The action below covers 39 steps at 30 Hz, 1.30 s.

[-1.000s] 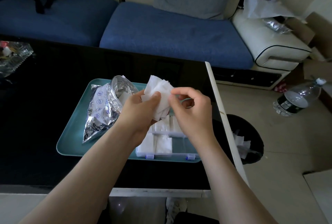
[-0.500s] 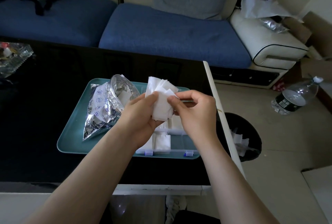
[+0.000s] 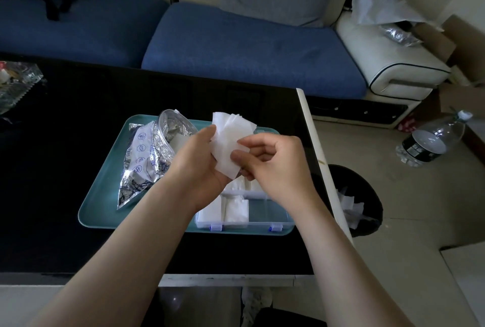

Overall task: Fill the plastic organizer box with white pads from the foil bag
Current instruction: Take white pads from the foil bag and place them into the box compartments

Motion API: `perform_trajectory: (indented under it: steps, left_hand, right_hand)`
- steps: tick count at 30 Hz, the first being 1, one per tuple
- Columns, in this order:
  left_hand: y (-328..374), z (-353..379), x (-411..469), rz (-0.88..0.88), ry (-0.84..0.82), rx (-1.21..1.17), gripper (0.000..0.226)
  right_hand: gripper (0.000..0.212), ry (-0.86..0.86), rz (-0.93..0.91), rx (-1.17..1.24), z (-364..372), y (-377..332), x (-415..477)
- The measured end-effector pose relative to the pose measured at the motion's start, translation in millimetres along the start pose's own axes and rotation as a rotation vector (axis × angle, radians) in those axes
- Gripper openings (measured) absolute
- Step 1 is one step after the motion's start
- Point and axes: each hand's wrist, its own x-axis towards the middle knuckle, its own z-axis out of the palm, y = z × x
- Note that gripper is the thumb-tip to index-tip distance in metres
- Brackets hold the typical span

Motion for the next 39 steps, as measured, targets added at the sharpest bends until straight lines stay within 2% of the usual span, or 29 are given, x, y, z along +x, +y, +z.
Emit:
perform_trajectory:
  steps: [4,7,9,11,15,21,26,30,32,36,39]
  left_hand:
    - [0.7,-0.4,-2.4,-0.034,-0.015,-0.018,0.045]
    - [0.5,-1.1,-2.4,-0.03,0.028,0.058,0.04]
    - [0.7,-1.0,-2.7,-0.014,0.041,0.115,0.043]
    - [0.1,-0.9,-1.2,0.001,0.043,0.158,0.044]
    - [-2.3,-2.3,1.4,0.035,0.059,0.21,0.036]
    - [-1.7,-9.4,8.8,0.027,0.046,0.252,0.035]
    - [1.3,-9.5,7.9,0.062,0.114,0.237,0.03]
    - [1.7,-7.9,6.1,0.041,0.103,0.224,0.031]
    - [0.9,-7.6,6.0,0.014,0.093,0.213,0.036]
    - [0.0,-5.3,3.4,-0.01,0.078,0.202,0.036]
    - [0.2,-3.7,0.9,-0.008,0.064,0.224,0.033]
  right_hand:
    - [0.039,0.064,-0.113,-0.194,-0.2,5.3,0.8]
    - [0.048,0.039,-0.187,-0.33,-1.5,5.0,-1.4]
    - [0.047,0.017,-0.209,-0.375,-1.8,3.6,-3.5]
    - [0.037,0.014,-0.215,-0.385,-2.5,2.5,-4.3]
    - [0.019,0.062,-0.256,-0.359,-1.6,1.7,-3.9]
    - [0.013,0.073,-0.233,-0.266,-3.6,2.1,-1.7]
    - [0.009,0.092,-0.175,-0.099,-11.9,5.1,2.5]
    - [0.017,-0.006,-0.084,0.021,-17.5,3.4,1.8]
    - [0.027,-0.05,-0.064,-0.028,-13.4,3.3,0.3]
    - [0.049,-0.003,-0.113,-0.262,-4.2,9.3,1.0]
    - [0.041,0.006,-0.185,-0.38,-2.0,7.6,-0.5]
